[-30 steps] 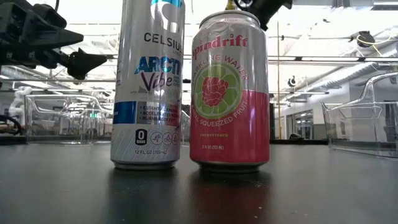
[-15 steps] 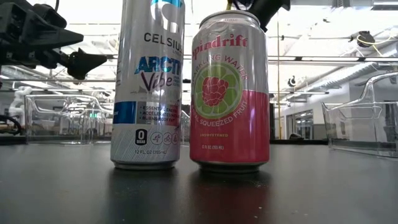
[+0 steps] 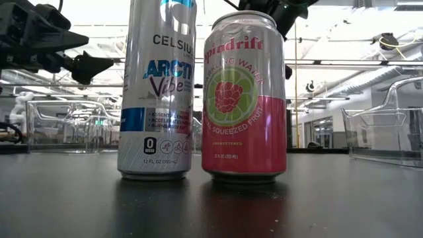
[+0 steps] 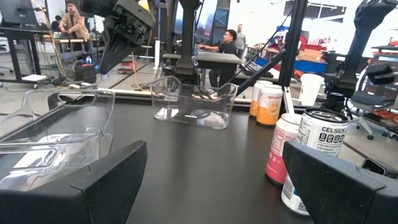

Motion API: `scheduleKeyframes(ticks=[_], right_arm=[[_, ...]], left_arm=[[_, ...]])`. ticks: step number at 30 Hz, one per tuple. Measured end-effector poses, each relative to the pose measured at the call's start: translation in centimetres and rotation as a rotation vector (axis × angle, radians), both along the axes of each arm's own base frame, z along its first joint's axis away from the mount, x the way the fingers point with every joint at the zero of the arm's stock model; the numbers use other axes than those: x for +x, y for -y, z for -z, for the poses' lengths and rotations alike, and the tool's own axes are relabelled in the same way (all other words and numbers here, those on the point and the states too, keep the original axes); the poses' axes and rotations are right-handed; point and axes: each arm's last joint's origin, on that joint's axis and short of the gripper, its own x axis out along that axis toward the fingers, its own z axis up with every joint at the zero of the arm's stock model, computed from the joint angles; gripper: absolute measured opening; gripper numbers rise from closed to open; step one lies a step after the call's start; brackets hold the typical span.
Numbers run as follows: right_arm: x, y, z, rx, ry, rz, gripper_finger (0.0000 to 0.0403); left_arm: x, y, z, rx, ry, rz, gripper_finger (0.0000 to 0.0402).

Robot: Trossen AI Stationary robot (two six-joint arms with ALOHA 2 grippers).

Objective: Sort soda cans
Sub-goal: Move the middle transparent bin to the center of the table

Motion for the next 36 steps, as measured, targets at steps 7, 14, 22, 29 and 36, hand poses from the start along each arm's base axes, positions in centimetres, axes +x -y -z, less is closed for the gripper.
scheduleKeyframes(ticks=[7,14,22,29,36], right_arm=[[0.3,-0.2,-0.2,-0.214,-0.094,-0.29,0.0],[0.6,0.2,0.8,-0.293,-0.178,-0.432,0.0017],[1.6,0.5,4.0,-0.299,-0.325,-0.672,0.0108],[1.8,0.6,5.6,-0.392,-0.458,-0.908,0.0169],[2.5,1.1,7.4,-0.477,-0.566,-1.042,0.0181]], left_arm=[[0.0,0.0,0.0,0.0,0.0,0.0,0.0383],[0.0,0.0,0.0,0.0,0.0,0.0,0.0383],[0.0,0.0,0.0,0.0,0.0,0.0,0.0383],[0.0,0.0,0.0,0.0,0.0,0.0,0.0383],[0.0,0.0,0.0,0.0,-0.001,0.0,0.0383]])
